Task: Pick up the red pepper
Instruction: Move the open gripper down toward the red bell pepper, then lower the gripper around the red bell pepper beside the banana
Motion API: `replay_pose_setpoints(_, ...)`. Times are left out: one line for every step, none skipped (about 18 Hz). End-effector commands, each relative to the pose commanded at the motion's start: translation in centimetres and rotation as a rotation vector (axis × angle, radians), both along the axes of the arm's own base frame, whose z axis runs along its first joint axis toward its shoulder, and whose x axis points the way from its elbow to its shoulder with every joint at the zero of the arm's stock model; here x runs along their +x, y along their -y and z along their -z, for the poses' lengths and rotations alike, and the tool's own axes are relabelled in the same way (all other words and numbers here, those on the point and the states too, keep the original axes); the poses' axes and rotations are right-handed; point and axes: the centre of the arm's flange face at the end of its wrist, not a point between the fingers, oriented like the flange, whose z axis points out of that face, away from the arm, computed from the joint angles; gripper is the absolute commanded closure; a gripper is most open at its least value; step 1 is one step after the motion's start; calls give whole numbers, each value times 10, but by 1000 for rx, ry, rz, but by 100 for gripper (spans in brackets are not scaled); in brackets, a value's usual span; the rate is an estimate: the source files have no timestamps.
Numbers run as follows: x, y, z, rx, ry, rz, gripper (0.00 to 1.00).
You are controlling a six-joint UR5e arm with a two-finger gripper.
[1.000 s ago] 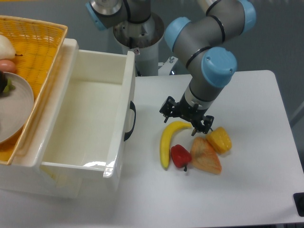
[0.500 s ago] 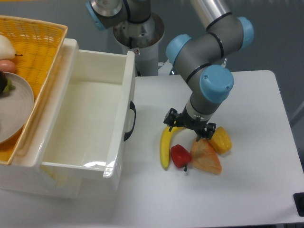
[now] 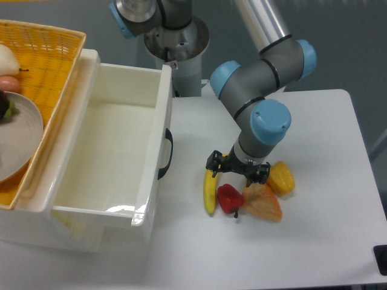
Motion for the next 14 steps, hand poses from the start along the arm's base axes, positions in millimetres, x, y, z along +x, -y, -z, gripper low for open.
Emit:
replay_pose_setpoints(-3,-4,0,-3,-3,-19,0)
replay_pose_setpoints(-1,-9,4,-7,2,-22,0)
replay_pose_setpoints(-1,-12,8,-12,5,-21,0)
replay_pose_setpoints(-2,-13,11,-12,8,-22,0)
replay_pose_setpoints(-4,-14,12,-14,8,-25,0)
replay_pose_setpoints(-5,-16,13,-13,5,-34,0)
replay_pose_setpoints(-6,-17,17,-18,9,-42,0)
replay_pose_setpoints(-7,-18,21,-21,12,-41,0)
replay_pose_setpoints(-8,-19,24,-23,15,-41,0)
replay_pose_setpoints(-8,-19,28,-25,17,-41,0)
replay_pose_setpoints(-8,-19,28,-22,13,-41,0)
replay_pose_setpoints(-9,-19,28,-21,11,-41,0)
replay_pose_setpoints(-9,-19,29,-22,12,-41,0)
replay_pose_setpoints(-9,-20,29,-21,12,-40,0)
